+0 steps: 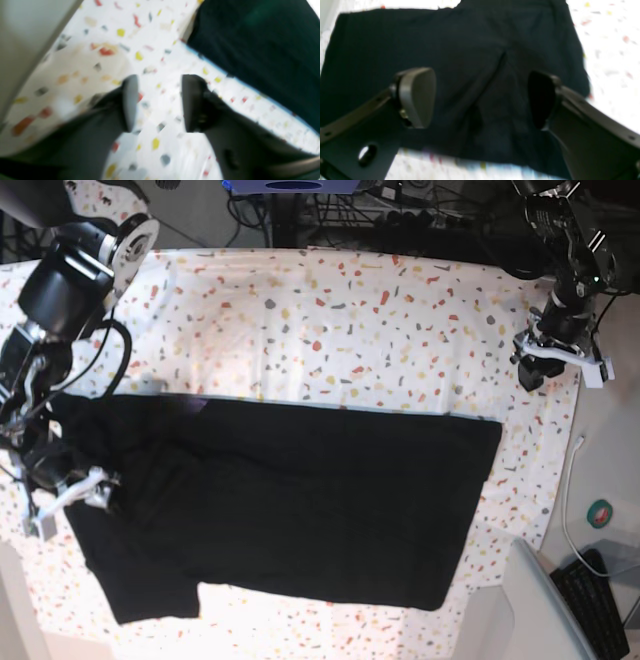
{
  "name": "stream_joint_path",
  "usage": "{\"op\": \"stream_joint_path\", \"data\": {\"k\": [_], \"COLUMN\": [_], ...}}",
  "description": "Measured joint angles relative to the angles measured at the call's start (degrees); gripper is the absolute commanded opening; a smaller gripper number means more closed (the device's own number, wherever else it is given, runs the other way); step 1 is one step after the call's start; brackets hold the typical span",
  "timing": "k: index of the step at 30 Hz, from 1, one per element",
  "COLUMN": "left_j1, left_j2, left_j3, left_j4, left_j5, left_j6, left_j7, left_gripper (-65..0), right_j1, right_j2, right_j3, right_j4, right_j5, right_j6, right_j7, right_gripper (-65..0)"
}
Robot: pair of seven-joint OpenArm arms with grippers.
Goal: Layout the t-shirt on the table in an organized manner, then fold the t-shirt properly
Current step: 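Grasp the shirt's edge corners with both grippers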
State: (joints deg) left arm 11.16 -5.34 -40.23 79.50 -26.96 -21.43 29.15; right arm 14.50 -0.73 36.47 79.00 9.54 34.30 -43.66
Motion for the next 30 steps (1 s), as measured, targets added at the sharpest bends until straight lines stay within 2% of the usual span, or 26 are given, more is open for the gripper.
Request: {"op": "stream_joint_path", "data": {"k": [3,7,8,11,15,17,21,24,26,30], "left_j1": [-4.46,-10.40,-11.58,-14.27,-18.16,-19.41,-22.08,-23.56,-23.47,-23.21], "left_j2": [0.79,1.55,1.66,2.12,1.84,1.88,1.31,1.14,1.18,1.14], "left_j3": [0.17,-0.33,-0.22,-0.11,-0.20,-0.28,-0.20,-0.17,-0.17,-0.20], "left_j4": [-4.22,-12.46,-14.69,-18.86,-23.02,-24.92,-28.50,-30.80,-31.58,-34.45], "left_j5": [0.07,-0.24,0.20,0.09,-0.09,-0.02,0.02,-0.13,-0.17,-0.44], "left_j6": [-0.15,0.11,0.09,0.31,0.28,0.22,0.15,0.13,-0.04,-0.04], "left_j7": [0.09,-0.33,0.02,-0.07,-0.74,-1.05,-1.55,-1.81,-3.08,-7.04], "left_gripper": [-32.9,-32.9,-32.9,-32.9,-32.9,-32.9,-32.9,-33.2,-38.5,-65.0], "right_j1": [-7.41,-14.34,-16.28,-22.10,-27.30,-28.76,-28.85,-27.19,-25.53,-20.04], "right_j2": [-0.90,-0.28,-0.26,-0.83,-0.28,-0.37,-0.52,-2.32,-3.06,-2.05], "right_j3": [-0.20,0.50,0.66,3.61,6.67,6.67,6.69,12.66,16.35,17.27], "right_j4": [7.54,12.11,13.40,15.61,15.30,14.62,10.25,6.01,3.34,-3.69], "right_j5": [0.70,1.03,3.48,16.61,24.11,26.25,26.47,27.76,27.96,28.04], "right_j6": [1.09,1.09,0.74,1.16,0.24,0.26,0.33,0.68,0.26,0.31], "right_j7": [0.00,0.33,0.11,0.13,-0.07,0.09,0.63,1.46,1.33,1.70], "right_gripper": [-16.2,-16.5,-16.7,-16.7,-16.7,-16.7,-16.8,-16.8,-16.8,-16.8]}}
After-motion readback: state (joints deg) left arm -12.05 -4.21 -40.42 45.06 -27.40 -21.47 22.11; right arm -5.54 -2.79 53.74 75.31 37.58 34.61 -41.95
